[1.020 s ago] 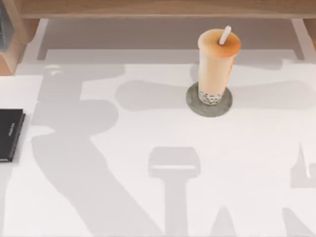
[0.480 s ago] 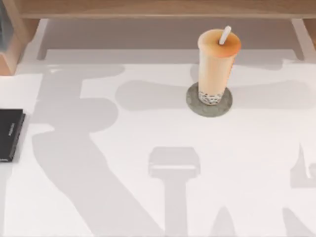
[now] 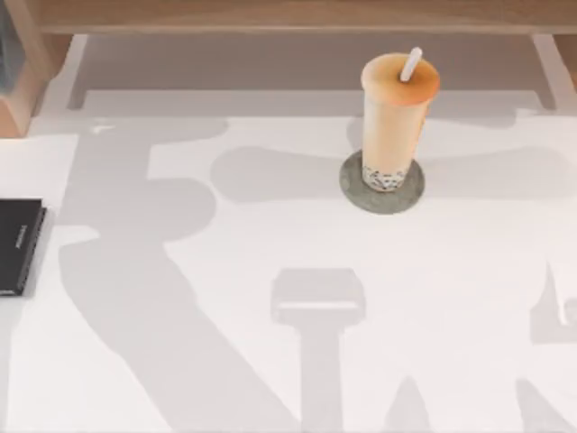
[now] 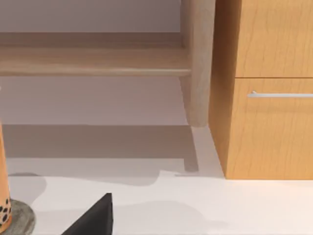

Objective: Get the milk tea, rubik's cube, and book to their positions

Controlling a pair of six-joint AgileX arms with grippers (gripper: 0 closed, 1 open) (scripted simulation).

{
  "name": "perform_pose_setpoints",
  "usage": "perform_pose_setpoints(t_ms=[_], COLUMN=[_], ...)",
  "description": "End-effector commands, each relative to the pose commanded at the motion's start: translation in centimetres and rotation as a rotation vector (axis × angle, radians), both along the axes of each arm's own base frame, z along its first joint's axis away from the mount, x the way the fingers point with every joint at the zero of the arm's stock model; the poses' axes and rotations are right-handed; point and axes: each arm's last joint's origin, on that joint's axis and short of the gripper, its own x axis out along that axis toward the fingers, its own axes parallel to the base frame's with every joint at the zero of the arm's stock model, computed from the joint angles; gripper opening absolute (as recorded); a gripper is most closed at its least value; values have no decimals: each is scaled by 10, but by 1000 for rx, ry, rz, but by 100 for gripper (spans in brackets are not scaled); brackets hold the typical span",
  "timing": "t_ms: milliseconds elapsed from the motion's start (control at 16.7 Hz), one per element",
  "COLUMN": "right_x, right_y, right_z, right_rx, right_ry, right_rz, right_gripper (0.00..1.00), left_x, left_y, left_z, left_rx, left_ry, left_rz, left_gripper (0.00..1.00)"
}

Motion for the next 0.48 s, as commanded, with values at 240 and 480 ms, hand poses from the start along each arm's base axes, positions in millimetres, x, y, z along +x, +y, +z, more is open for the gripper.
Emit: perform_pose_setpoints(t_ms=[240,480], right_x=[0,0], right_y=[0,0], right_z=[0,0], right_rx=[0,0], right_ry=[0,0], right_rz=[0,0], right_gripper=[100,100], left_x=[0,0], left_y=[0,0], left_z=[0,0], left_rx=[0,0], left_ry=[0,0], left_rz=[0,0], left_gripper=[0,0])
